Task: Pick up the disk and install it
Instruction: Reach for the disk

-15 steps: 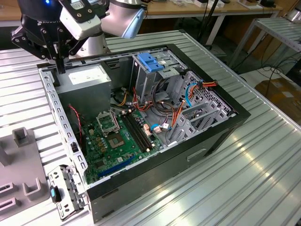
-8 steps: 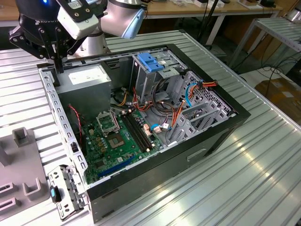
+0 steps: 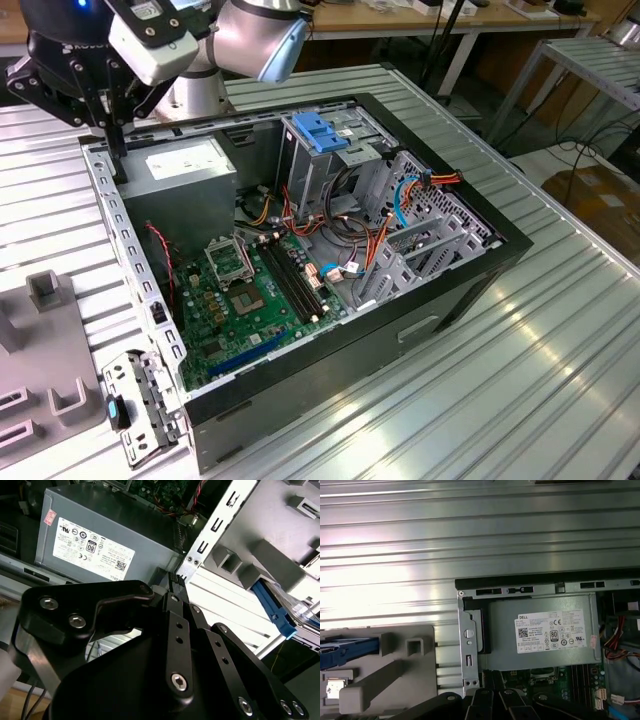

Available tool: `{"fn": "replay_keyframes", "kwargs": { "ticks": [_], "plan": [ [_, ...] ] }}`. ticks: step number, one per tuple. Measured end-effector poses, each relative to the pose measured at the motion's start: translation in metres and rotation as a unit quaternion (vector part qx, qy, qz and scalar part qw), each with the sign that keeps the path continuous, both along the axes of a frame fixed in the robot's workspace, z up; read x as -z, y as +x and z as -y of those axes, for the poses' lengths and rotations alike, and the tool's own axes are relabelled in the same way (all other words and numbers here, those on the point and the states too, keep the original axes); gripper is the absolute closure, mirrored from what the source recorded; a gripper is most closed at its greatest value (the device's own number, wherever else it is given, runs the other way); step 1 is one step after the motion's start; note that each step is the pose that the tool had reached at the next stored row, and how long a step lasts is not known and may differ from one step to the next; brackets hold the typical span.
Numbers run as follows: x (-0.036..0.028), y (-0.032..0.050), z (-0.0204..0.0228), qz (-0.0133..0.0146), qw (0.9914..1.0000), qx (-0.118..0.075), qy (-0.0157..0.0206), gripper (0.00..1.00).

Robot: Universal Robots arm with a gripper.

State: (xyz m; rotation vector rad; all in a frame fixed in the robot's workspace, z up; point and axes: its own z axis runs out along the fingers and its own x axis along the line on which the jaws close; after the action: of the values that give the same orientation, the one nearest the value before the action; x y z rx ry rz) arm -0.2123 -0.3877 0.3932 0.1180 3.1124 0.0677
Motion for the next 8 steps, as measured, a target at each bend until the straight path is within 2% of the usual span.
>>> {"fn": "replay_keyframes", "kwargs": {
  "ticks": [8],
  "plan": [
    [0.0, -0.011, 0.0, 0.0, 1.0, 0.0, 0.0, 0.89]
  ]
}}
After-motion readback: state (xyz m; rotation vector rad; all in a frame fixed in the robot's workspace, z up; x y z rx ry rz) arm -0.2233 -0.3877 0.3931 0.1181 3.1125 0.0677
